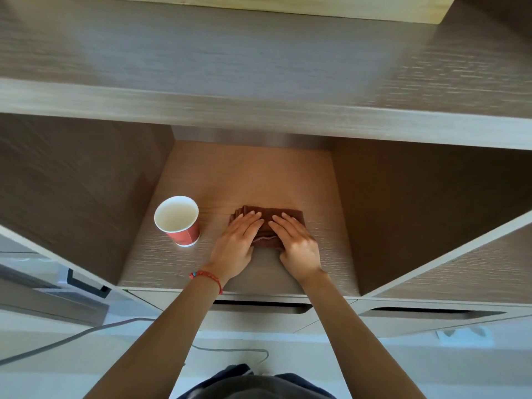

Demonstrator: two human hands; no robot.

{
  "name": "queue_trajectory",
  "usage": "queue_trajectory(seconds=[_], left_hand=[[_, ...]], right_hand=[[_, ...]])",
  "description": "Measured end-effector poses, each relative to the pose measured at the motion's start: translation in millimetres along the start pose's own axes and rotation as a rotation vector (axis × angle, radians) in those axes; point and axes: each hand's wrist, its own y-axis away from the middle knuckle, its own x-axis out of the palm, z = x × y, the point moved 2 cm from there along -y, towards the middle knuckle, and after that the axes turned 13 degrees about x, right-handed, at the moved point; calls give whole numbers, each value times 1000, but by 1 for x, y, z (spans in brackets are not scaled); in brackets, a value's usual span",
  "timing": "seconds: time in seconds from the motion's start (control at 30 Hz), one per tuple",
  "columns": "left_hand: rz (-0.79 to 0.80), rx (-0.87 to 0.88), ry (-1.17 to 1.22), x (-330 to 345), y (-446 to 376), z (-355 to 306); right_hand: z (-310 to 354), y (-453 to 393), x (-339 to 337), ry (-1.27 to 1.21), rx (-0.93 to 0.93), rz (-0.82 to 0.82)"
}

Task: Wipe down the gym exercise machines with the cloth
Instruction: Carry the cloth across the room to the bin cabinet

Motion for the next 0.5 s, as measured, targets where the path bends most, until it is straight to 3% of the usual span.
queue_trajectory(seconds=[0.33,0.5], left_hand=[[164,19,-72,-1,5,-5],[167,8,-60,-6,8,-8]], right_hand=[[2,12,-5,-13,-21,46],[4,18,-10,62,-8,114]])
